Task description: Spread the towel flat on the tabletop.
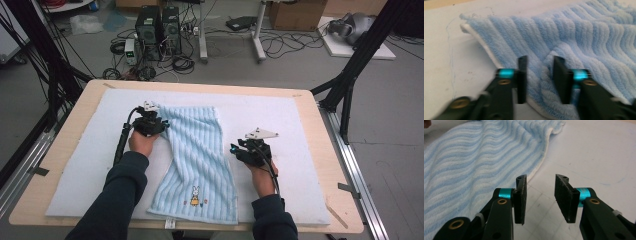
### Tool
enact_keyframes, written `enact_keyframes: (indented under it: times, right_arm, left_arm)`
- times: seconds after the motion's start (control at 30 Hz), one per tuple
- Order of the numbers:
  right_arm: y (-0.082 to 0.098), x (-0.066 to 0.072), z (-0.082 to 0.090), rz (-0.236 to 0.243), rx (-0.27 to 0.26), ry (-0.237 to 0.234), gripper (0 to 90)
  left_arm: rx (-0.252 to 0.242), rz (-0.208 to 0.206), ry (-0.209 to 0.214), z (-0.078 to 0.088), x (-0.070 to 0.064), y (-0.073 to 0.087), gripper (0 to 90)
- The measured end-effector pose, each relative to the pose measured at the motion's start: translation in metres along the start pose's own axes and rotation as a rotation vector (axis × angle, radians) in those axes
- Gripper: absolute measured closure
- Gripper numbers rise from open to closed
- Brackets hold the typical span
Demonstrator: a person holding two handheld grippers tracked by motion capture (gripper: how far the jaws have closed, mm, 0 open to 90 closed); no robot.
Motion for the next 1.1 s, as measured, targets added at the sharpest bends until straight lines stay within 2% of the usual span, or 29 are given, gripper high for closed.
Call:
enact_keyframes:
  times: [0.03,0.13,0.2,0.23,0.27,0.33,0.37,0.4,0.47,0.5,0.53,0.57,0.6,0.63,0.67,0.7,0.77,0.8,0.93,0.97,1.03,1.1]
  right_arm:
    - [-0.001,0.001,-0.004,0.002,0.006,-0.003,61.8]
    - [-0.006,0.003,-0.012,0.009,0.023,-0.014,61.7]
    - [-0.012,0.009,-0.028,0.035,0.045,-0.041,58.7]
    - [-0.012,0.009,-0.028,0.035,0.045,-0.041,58.7]
    - [-0.014,0.013,-0.04,0.057,0.084,-0.061,58.8]
    - [-0.014,0.015,-0.05,0.095,0.132,-0.058,68.8]
    - [-0.015,0.015,-0.052,0.089,0.123,-0.073,81.2]
    - [-0.017,0.014,-0.053,0.106,0.132,-0.064,86.0]
    - [-0.019,0.01,-0.056,0.15,0.156,0.0,86.7]
    - [-0.019,0.01,-0.056,0.15,0.156,0.0,86.7]
    - [-0.018,0.004,-0.058,0.13,0.17,0.073,86.3]
    - [-0.018,0.004,-0.058,0.13,0.17,0.073,86.3]
    - [-0.017,0.0,-0.057,0.128,0.179,0.117,85.0]
    - [-0.016,-0.003,-0.055,0.091,0.17,0.139,78.3]
    - [-0.016,-0.004,-0.053,0.09,0.154,0.146,74.2]
    - [-0.017,-0.003,-0.049,0.07,0.136,0.137,71.4]
    - [-0.017,-0.003,-0.045,0.07,0.123,0.131,71.1]
    - [-0.017,-0.002,-0.036,0.08,0.093,0.115,71.0]
    - [-0.016,0.0,-0.024,0.08,0.069,0.092,70.2]
    - [-0.015,0.002,-0.016,0.086,0.05,0.073,68.6]
    - [-0.015,0.003,-0.012,0.086,0.044,0.057,67.1]
    - [-0.013,0.006,-0.004,0.096,0.044,0.036,63.9]
  left_arm:
    - [-0.008,0.017,0.013,0.002,0.0,0.0,53.6]
    - [-0.036,0.029,0.024,0.01,0.001,0.001,49.6]
    - [-0.026,0.04,0.037,0.014,0.002,0.002,45.8]
    - [-0.026,0.042,0.043,0.016,0.002,0.001,45.8]
    - [-0.037,0.045,0.049,0.019,0.001,0.0,45.2]
    - [-0.061,0.042,0.064,0.026,-0.002,-0.002,45.1]
    - [-0.062,0.039,0.069,0.028,-0.003,-0.002,45.1]
    - [-0.066,0.041,0.072,0.03,-0.004,-0.002,45.2]
    - [-0.06,0.041,0.074,0.031,-0.004,0.0,45.2]
    - [-0.055,0.043,0.08,0.032,-0.005,0.001,45.2]
    - [-0.049,0.046,0.089,0.033,-0.006,0.004,45.7]
    - [-0.042,0.05,0.098,0.034,-0.008,0.007,45.7]
    - [-0.03,0.044,0.111,0.035,-0.009,0.01,46.5]
    - [-0.016,0.038,0.132,0.038,-0.013,0.018,48.0]
    - [-0.016,0.038,0.132,0.038,-0.013,0.018,48.7]
    - [-0.005,0.032,0.157,0.041,-0.015,0.026,49.2]
    - [0.007,0.032,0.159,0.04,-0.016,0.03,49.2]
    - [0.022,0.026,0.161,0.041,-0.015,0.036,49.6]
    - [0.051,0.029,0.179,0.042,-0.016,0.045,49.5]
    - [0.062,0.011,0.195,0.045,-0.02,0.048,49.6]
    - [0.057,0.008,0.209,0.047,-0.023,0.049,49.8]
    - [0.076,-0.017,0.222,0.049,-0.028,0.052,50.5]
Point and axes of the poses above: each handheld gripper's, and its own axes: z roughly backward along the jaws, y roughly out of its underside, x roughly to its left, the point moved 4 cm from there along -z, roughly forward along the jaws, and after that the axes turned 13 degrees about z, right-handed, at the moved point
